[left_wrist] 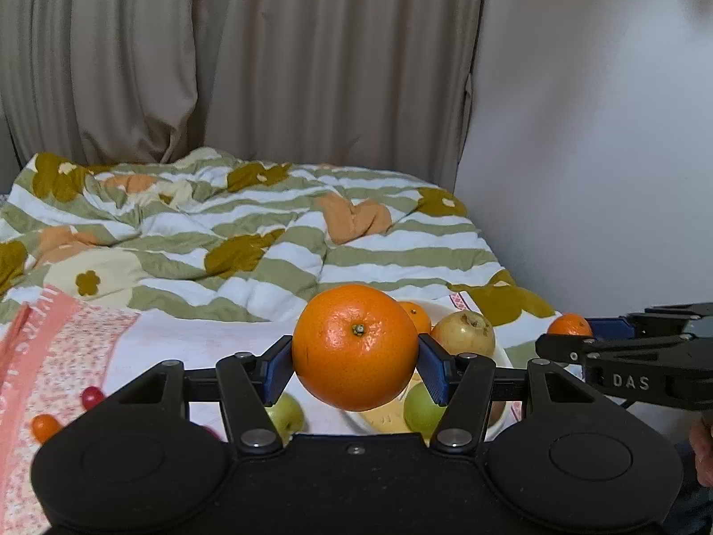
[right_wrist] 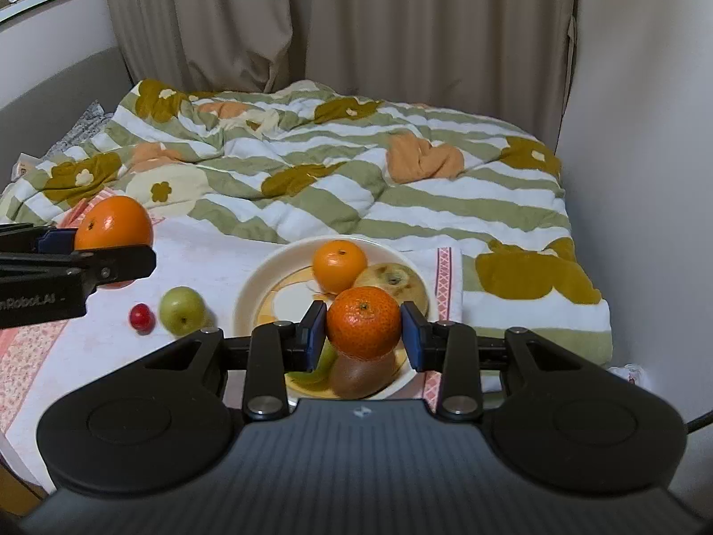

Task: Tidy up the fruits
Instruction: 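Carry the orange with the left tool into the bowl while the right tool carries the mandarin there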

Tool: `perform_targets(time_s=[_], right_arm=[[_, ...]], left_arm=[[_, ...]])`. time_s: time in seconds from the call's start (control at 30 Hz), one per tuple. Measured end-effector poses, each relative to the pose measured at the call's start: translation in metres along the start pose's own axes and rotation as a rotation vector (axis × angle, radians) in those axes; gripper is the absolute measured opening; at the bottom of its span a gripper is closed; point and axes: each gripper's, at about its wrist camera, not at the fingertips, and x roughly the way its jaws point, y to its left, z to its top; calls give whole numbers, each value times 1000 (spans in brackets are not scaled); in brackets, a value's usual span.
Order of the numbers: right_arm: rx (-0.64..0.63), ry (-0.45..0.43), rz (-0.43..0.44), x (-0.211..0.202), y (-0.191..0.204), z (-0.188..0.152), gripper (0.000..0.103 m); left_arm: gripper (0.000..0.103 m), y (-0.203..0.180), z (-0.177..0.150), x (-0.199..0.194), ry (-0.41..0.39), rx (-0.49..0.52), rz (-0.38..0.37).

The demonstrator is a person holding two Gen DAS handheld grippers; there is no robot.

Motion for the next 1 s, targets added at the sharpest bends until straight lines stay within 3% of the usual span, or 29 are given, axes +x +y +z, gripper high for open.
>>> perform_targets(time_s=[0.6,0.77,1.0], right_arm=[[127,107,-48,70,-36,-2,51],[150,127,-63,80,-39,-5,51],[171,137,-82,84,-43,-6,51]], left_arm=[[63,-9,8,145,230,95,-62],[63,-11,-1,165,300,117,-81],[63,-17,-4,177,338,138,-76]])
